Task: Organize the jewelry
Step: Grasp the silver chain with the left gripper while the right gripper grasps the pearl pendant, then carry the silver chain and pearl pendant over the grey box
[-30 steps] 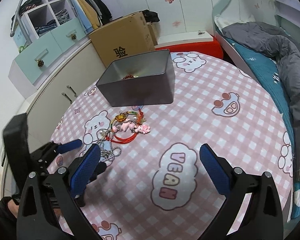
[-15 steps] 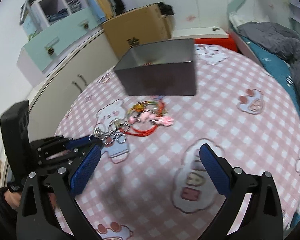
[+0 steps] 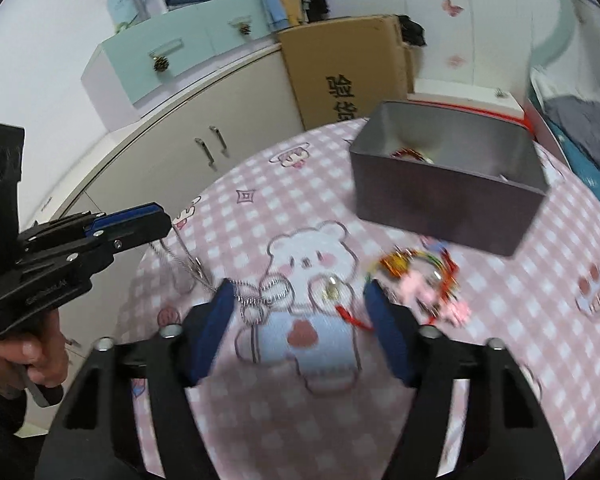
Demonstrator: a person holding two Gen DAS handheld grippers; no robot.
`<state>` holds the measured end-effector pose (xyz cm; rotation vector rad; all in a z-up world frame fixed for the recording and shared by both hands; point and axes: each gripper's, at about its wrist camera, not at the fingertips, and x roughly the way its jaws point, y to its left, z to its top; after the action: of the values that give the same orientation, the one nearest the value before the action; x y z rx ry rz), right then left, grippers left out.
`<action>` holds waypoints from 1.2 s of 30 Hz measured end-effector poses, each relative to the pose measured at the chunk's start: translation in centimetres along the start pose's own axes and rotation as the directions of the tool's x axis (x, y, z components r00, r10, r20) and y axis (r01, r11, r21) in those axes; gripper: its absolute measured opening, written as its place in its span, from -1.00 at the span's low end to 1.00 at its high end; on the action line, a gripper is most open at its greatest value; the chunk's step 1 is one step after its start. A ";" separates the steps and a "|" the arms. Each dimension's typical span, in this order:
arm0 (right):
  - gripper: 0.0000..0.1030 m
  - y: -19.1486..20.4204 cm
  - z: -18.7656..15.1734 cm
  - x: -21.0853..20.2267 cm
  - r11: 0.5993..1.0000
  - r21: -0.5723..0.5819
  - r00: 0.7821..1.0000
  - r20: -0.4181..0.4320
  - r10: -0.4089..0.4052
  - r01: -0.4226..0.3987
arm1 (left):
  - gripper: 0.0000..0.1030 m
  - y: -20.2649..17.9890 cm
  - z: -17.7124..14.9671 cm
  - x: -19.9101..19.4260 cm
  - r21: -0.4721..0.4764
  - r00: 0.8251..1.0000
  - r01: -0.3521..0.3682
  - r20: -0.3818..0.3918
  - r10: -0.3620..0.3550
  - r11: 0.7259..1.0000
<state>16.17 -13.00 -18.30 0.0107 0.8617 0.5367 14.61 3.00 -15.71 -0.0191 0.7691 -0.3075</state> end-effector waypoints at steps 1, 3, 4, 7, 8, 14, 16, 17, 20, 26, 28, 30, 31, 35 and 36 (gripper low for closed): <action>0.00 0.1 0.0 0.8 1.000 -0.017 1.000 -0.019 -0.021 0.021 | -0.74 0.1 -0.3 0.6 -0.009 1.000 0.006 -0.014 -0.006 1.000; -0.01 -0.1 0.0 1.5 1.000 -0.010 0.999 -0.026 -0.027 0.027 | -0.74 0.3 -0.9 1.4 -0.019 0.999 0.018 -0.039 -0.019 1.000; -0.02 -0.3 0.1 1.6 1.000 -0.002 0.999 -0.022 -0.028 0.028 | -0.74 0.3 -1.3 1.8 -0.020 0.998 0.026 -0.057 -0.027 0.999; -0.06 -0.3 0.3 2.2 0.999 -0.015 0.998 -0.018 -0.052 0.052 | -0.72 0.4 -2.5 3.1 -0.013 0.994 0.024 -0.106 -0.025 1.000; -0.09 -0.2 0.3 2.6 0.997 -0.028 0.997 -0.030 -0.066 0.065 | -0.72 0.4 -2.8 3.2 -0.013 0.994 0.016 -0.110 -0.017 1.000; -0.58 -0.3 -0.5 3.5 0.992 -0.050 0.992 -0.046 -0.118 0.115 | 0.35 0.7 -4.2 3.8 -0.014 0.991 -0.009 -0.132 0.007 1.000; -0.62 -0.5 -0.4 3.4 0.993 -0.042 0.993 -0.049 -0.111 0.109 | 0.35 0.5 -4.1 4.1 -0.006 0.991 -0.022 -0.130 0.021 1.000; -0.66 -0.5 -0.4 3.4 0.992 -0.047 0.992 -0.050 -0.115 0.113 | 0.35 0.5 -4.1 4.3 -0.004 0.992 -0.026 -0.125 0.025 1.000; -0.81 -0.4 -0.4 3.5 0.992 -0.057 0.992 -0.048 -0.116 0.113 | -0.15 0.7 -3.8 4.7 -0.016 0.994 -0.028 -0.110 0.026 0.999; -0.82 -0.1 -0.5 2.3 0.996 -0.036 0.996 -0.025 -0.082 0.081 | -0.95 1.0 -2.6 5.0 -0.034 0.993 0.024 -0.112 -0.027 0.999; -0.82 -0.2 -0.5 1.5 0.997 -0.028 0.997 -0.010 -0.070 0.070 | -0.95 0.6 -2.5 4.8 -0.036 0.993 0.048 -0.108 -0.052 0.998; -0.82 -0.3 -0.2 0.6 0.998 -0.021 0.998 0.008 -0.064 0.065 | -0.95 0.3 -2.2 4.5 -0.037 0.993 0.061 -0.097 -0.065 0.997; -0.82 -0.4 -0.1 0.2 0.998 -0.019 0.998 0.016 -0.062 0.062 | -0.95 0.2 -1.9 4.2 -0.046 0.993 0.075 -0.086 -0.079 0.996; -0.82 -0.4 0.7 -2.3 0.998 -0.019 0.996 0.063 -0.057 0.058 | -0.95 -0.1 -0.4 2.6 -0.052 0.994 0.098 -0.040 -0.100 0.994; -0.82 -0.4 0.8 -2.8 0.998 -0.019 0.996 0.073 -0.053 0.055 | -0.95 -0.1 0.0 2.1 -0.052 0.994 0.108 -0.026 -0.110 0.993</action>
<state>15.41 -14.46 -15.86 -0.0119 0.7836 0.4919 16.01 2.28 -17.09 -0.1043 0.8062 -0.3927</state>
